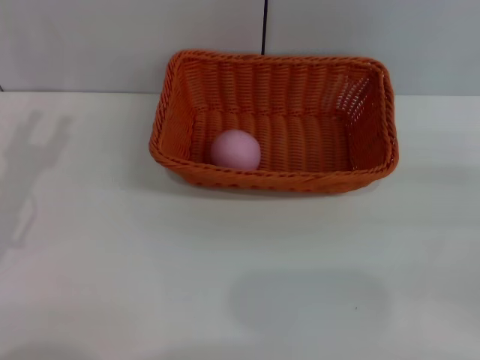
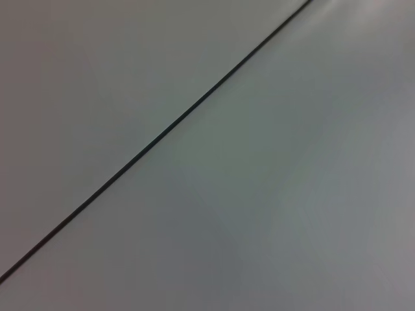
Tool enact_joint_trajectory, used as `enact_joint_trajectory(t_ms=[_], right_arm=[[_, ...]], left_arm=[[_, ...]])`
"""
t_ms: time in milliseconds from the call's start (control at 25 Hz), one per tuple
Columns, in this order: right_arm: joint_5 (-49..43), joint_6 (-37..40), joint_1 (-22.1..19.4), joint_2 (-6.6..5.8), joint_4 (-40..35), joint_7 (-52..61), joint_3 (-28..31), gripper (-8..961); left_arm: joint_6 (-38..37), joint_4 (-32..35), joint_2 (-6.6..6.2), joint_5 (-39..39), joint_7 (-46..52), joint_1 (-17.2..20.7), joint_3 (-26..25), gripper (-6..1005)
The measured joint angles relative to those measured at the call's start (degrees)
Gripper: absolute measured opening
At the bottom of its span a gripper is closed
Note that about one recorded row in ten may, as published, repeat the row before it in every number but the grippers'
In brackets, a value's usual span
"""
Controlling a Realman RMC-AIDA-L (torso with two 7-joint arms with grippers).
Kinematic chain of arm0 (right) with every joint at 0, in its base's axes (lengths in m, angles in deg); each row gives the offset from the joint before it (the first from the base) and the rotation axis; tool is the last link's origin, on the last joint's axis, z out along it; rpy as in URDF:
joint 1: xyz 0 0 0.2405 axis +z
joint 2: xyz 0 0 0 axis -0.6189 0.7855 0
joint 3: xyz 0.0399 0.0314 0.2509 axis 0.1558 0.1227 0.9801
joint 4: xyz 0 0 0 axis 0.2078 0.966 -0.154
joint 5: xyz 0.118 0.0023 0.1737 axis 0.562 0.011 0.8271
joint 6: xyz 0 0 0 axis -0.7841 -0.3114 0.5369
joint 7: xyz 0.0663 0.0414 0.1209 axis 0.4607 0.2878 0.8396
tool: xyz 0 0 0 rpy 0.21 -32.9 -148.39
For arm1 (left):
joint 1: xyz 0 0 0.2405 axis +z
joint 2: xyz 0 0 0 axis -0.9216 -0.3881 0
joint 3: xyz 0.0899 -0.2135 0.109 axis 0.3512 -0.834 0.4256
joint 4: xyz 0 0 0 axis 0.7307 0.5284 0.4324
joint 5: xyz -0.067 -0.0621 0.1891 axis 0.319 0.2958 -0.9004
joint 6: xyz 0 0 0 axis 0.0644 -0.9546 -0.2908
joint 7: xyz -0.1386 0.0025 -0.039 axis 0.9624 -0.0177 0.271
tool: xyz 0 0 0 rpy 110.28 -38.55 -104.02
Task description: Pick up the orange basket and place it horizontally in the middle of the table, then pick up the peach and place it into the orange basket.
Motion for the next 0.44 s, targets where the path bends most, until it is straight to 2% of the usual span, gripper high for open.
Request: enact_joint_trajectory(t_ms=[280, 440], right_arm=[[0.0, -1.7, -0.2, -0.02, 1.1, -0.3, 1.9, 630], [0.0, -3.0, 0.3, 0.03, 2.3, -0.3, 5.8, 630]], left_arm=[[-0.1, 0.0, -0.10, 1.6, 0.1, 0.1, -0.1, 845], [0.0, 0.9, 0.08, 4.7, -0.6, -0.2, -0.1, 844]])
